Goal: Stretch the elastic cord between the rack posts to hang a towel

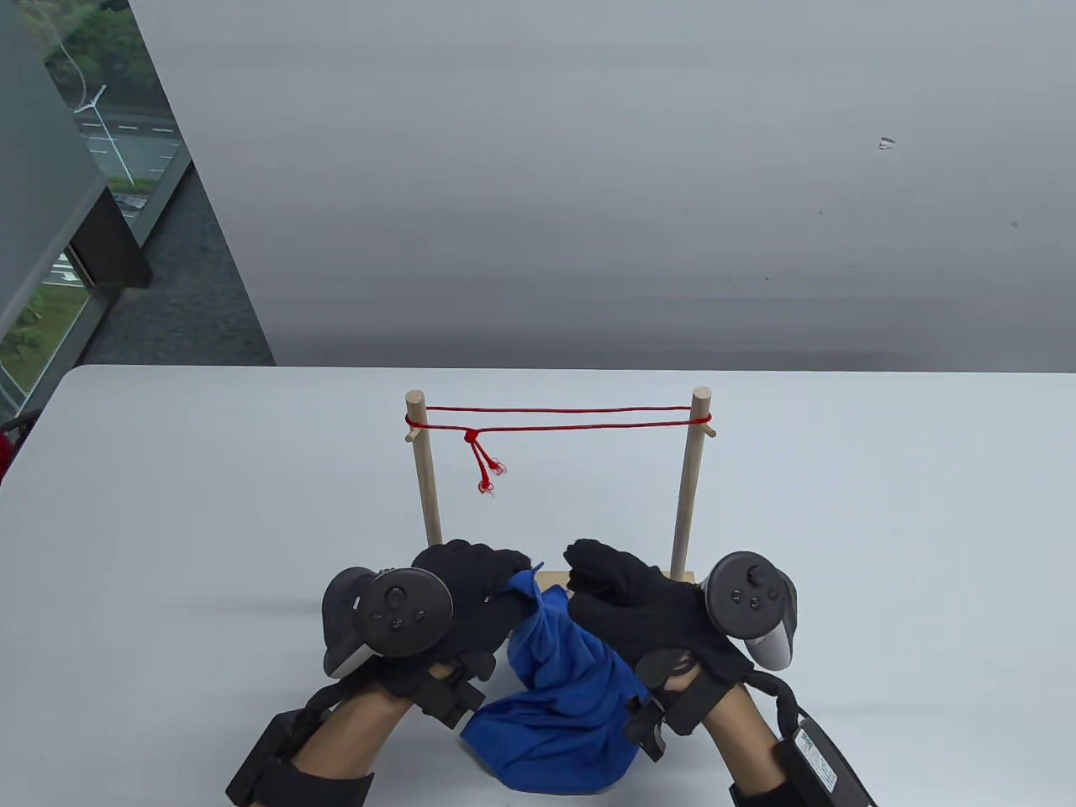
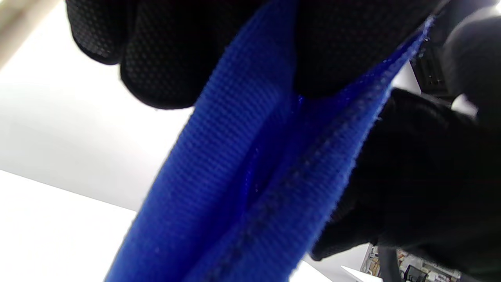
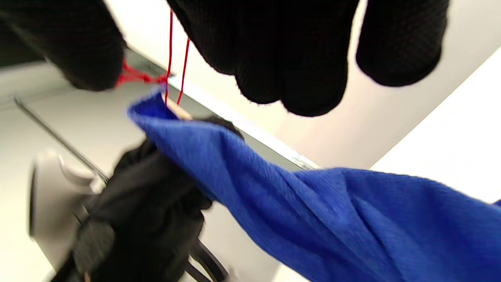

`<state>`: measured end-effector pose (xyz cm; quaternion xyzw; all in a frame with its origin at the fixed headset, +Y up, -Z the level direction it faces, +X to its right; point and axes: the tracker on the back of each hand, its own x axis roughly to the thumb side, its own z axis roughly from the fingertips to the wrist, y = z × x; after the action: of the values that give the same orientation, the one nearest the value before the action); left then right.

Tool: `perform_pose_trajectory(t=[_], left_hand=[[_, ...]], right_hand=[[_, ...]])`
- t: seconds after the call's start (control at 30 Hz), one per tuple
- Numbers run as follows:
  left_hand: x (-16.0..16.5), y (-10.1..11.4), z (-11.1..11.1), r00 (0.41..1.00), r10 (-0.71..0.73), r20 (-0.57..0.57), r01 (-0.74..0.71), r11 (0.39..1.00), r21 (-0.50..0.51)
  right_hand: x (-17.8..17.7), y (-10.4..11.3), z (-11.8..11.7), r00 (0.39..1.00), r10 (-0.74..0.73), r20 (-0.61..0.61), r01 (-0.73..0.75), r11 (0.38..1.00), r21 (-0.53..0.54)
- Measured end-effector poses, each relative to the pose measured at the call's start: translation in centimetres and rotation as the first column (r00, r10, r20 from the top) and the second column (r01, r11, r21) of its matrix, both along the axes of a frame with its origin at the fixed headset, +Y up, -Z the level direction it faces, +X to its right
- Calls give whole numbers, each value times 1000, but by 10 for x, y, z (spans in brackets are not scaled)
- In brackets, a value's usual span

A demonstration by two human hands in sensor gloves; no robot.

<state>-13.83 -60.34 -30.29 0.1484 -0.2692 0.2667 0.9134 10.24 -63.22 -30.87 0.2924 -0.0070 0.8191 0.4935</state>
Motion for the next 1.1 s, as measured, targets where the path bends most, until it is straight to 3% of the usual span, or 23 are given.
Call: perform_pose_trajectory(t=[0.13, 0.23, 0.33, 0.43, 0.57, 0.7, 1.1], left_hand=[[11, 6, 5, 996, -85, -25, 87, 993, 83], [17, 10, 9, 991, -129, -43, 134, 982, 132], [14, 11, 9, 994, -104, -44, 108, 987, 115], [9, 9, 7, 996, -83, -36, 85, 995, 56], [8, 5, 5, 999, -38, -8, 38, 999, -12], [6, -1, 0, 993, 115, 24, -111, 985, -133], [9, 3, 3, 1000, -15, -2, 15, 997, -73]], right_hand=[[-14, 12, 2, 995, 101, 7, -101, 994, 31], [-19, 22, 3, 986, 113, 120, -121, 991, 64], [-16, 28, 2, 983, 76, 164, -97, 987, 124], [-15, 31, 3, 994, -25, 102, 11, 990, 140], [-16, 34, 4, 995, -50, 86, 34, 982, 184], [-16, 43, 6, 992, -105, 68, 88, 971, 222], [-5, 73, 14, 983, -151, 101, 108, 932, 347]])
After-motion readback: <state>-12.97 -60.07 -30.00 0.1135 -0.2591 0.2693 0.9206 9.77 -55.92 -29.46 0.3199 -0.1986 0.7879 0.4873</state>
